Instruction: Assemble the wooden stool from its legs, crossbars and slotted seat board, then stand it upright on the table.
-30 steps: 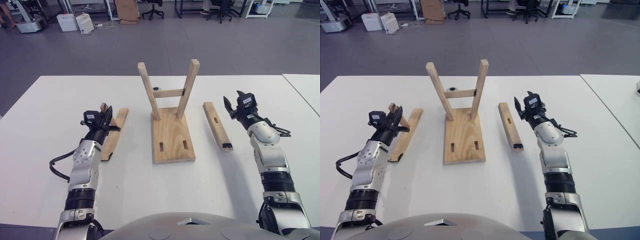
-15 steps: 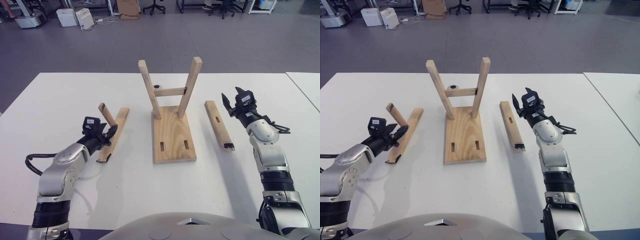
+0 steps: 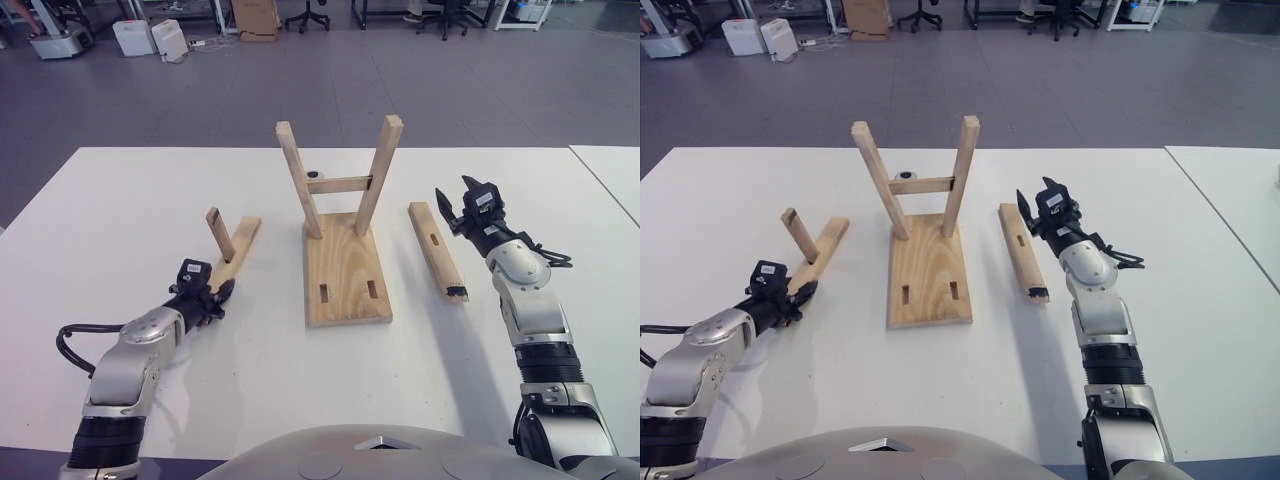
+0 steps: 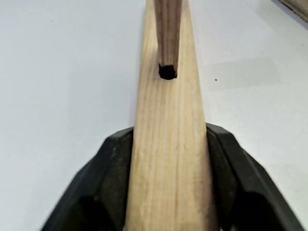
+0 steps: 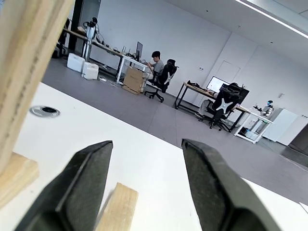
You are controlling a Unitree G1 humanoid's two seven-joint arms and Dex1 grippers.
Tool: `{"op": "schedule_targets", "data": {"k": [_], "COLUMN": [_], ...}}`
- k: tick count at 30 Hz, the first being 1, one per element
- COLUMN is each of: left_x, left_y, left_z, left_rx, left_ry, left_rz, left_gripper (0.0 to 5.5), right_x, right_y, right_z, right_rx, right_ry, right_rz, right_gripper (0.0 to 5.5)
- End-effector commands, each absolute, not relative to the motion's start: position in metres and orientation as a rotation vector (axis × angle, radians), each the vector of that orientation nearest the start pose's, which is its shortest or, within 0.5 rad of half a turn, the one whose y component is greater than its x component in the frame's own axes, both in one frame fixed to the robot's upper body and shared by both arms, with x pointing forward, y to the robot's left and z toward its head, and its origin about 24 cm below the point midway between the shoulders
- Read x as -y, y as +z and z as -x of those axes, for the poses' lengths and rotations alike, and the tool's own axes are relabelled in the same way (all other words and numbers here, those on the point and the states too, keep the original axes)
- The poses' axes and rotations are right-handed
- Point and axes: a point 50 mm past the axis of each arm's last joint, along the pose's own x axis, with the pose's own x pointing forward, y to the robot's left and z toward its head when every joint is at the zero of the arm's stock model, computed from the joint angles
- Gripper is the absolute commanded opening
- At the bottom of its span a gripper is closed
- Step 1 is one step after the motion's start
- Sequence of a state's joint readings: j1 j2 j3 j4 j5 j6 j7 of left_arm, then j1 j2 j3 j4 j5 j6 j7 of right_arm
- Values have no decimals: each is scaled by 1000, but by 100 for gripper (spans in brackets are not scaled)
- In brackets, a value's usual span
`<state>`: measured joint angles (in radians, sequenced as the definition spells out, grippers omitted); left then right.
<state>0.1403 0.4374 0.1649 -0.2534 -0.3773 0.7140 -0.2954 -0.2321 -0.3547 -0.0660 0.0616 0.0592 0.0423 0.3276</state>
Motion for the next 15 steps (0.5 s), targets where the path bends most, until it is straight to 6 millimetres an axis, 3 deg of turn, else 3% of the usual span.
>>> {"op": "schedule_targets", "data": {"k": [1,2,4,7,11,15], "left_x": [-254,-257,-252,-215,-153,-124], "left_y": [96,118,170,221,252,256], "left_z": [-236,-242,-253,-261,-271,-272], "left_rx": [-188,-73,184,393,481,517], "left_ry": [-131,-129,-138,-282,-574,-698], "left_rz": [120,108,83,13,-144,-198], "left_gripper": [202,202,202,202,202,202], "right_x": [192,188,174,143,103,90], "right_y": [144,159,207,270,306,315], "right_z": [-288,-288,-290,-303,-322,-323], "right_rx": [202,229,330,409,348,317], "right_ry": [444,506,687,875,993,1037], "right_rz": [-28,-110,-332,-535,-712,-775], "right_gripper": [263,263,285,348,371,371]}}
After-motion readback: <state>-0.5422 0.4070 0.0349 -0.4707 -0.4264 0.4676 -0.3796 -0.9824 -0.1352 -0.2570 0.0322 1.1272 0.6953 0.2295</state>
